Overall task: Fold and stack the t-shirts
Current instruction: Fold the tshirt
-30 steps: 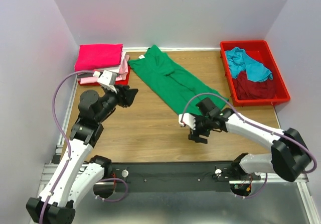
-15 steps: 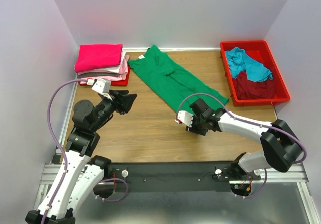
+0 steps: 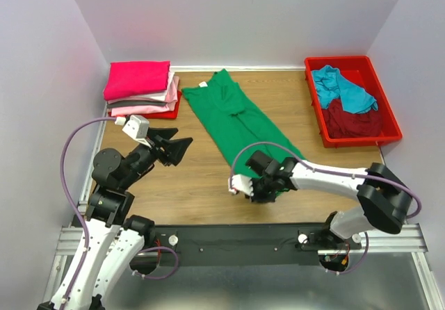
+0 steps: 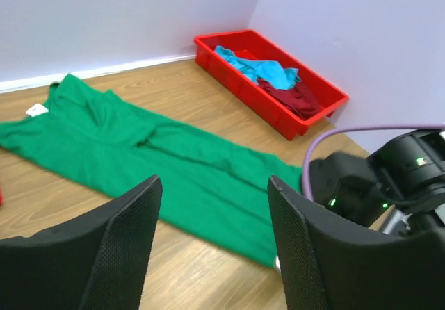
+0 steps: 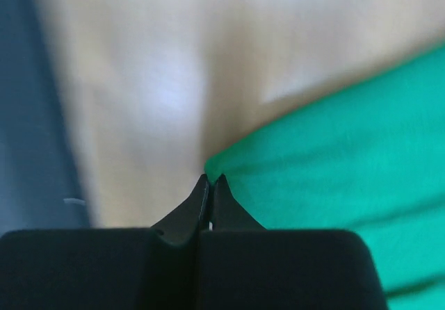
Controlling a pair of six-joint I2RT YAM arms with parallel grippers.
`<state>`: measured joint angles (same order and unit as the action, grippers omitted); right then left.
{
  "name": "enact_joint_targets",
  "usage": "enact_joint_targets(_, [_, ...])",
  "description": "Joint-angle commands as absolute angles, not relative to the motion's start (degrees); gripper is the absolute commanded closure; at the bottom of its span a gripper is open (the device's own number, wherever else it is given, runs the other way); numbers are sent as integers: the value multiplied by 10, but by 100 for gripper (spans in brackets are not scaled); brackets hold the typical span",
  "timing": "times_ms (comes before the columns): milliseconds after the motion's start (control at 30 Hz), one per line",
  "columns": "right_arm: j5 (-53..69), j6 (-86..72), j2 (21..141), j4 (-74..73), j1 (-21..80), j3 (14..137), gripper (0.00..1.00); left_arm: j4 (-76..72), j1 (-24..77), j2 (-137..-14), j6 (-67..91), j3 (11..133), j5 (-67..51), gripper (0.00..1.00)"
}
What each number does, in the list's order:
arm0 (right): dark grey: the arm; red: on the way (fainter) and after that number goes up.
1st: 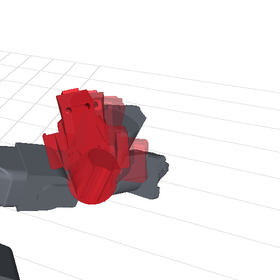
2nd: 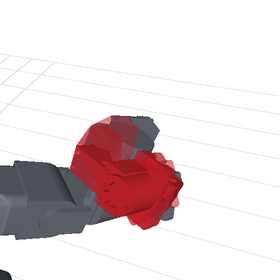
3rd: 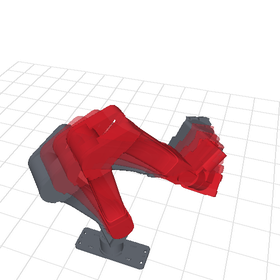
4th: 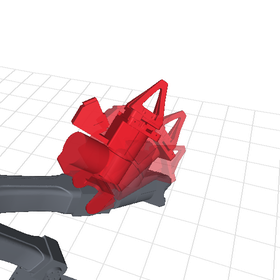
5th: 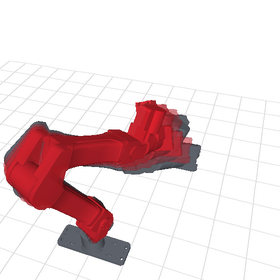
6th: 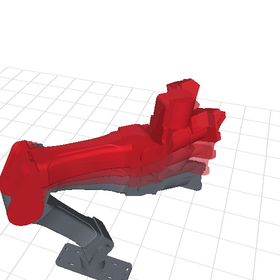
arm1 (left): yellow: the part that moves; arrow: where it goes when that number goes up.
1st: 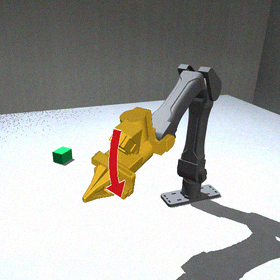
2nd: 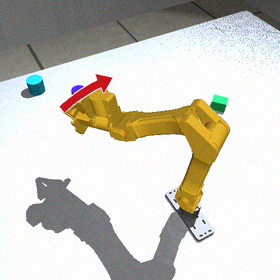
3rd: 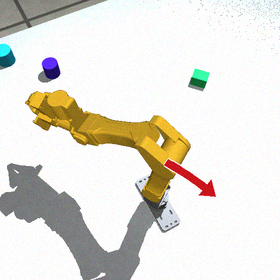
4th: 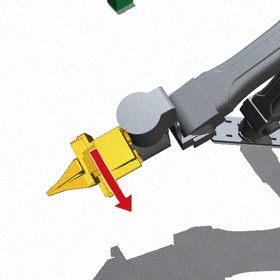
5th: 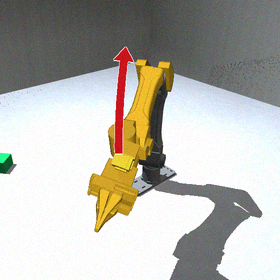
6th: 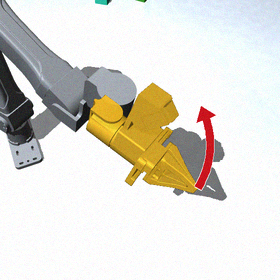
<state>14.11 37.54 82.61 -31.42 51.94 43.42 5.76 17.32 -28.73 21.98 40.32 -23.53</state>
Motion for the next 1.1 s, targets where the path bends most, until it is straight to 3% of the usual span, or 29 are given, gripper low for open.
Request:
enact_joint_targets(0, [252,375,884,-377,593,498,97,25,173,-271,225,402,-303,19])
enact_joint_targets(33, [260,374,898,-381,600,519,94,16,173,-267,228,396,-314,16])
enact_joint_targets(100, [292,368,938,-408,608,592,72,3,173,-263,225,389,-333,11])
enact_joint_targets(133, [302,370,949,-429,608,618,52,4,173,-267,220,388,-344,11])
enact_joint_targets(200, [301,401,949,-499,605,667,34,11,173,-277,208,395,-359,11])
enact_joint_targets(233, [300,411,938,-511,599,682,20,11,173,-283,206,396,-368,11])
enact_joint_targets(333, [304,439,860,-521,528,653,1,12,173,-316,196,401,-410,12])
enact_joint_targets(500, [304,464,699,-472,330,585,0,22,193,-376,194,404,-466,20])
enact_joint_targets(600, [288,472,599,-416,201,535,0,59,337,-412,187,413,-380,23])
enact_joint_targets(833, [361,554,589,-421,146,462,0,130,666,-593,240,454,-55,29])
enact_joint_targets(1067, [356,659,686,-509,102,507,0,111,766,-697,275,439,75,35])
